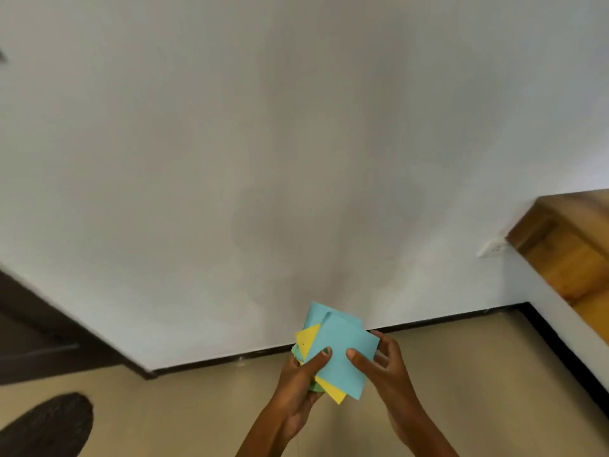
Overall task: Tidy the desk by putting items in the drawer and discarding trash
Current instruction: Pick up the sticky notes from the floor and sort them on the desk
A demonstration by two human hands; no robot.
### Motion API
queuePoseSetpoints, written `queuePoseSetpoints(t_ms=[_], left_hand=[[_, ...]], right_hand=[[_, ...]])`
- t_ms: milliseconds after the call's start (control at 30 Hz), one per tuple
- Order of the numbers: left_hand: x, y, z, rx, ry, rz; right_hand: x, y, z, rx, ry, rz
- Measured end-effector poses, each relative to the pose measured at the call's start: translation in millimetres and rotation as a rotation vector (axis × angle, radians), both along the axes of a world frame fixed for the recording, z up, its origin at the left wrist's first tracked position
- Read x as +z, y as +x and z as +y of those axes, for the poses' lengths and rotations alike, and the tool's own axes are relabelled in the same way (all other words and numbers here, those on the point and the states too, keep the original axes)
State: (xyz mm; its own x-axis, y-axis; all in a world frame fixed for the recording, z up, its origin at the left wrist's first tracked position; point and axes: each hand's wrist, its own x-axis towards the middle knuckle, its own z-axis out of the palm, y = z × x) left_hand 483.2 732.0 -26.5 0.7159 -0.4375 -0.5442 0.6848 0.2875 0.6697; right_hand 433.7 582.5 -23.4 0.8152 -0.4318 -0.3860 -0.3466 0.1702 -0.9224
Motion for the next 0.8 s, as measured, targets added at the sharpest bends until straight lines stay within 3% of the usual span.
queuePoseSetpoints(t_ms=[233, 433, 800], left_hand=[[51, 21, -54, -0.164, -0.079, -0.073], [63, 42, -131, -0.259, -0.037, -0.151], [90, 61, -344, -0.35, -0.007, -0.176]], right_hand=[[43, 10, -32, -0.102, 0.279, -0.171], [52, 20, -99, -0.268, 0.272, -0.214], [71, 30, -302, -0.493, 0.226, -0.29]])
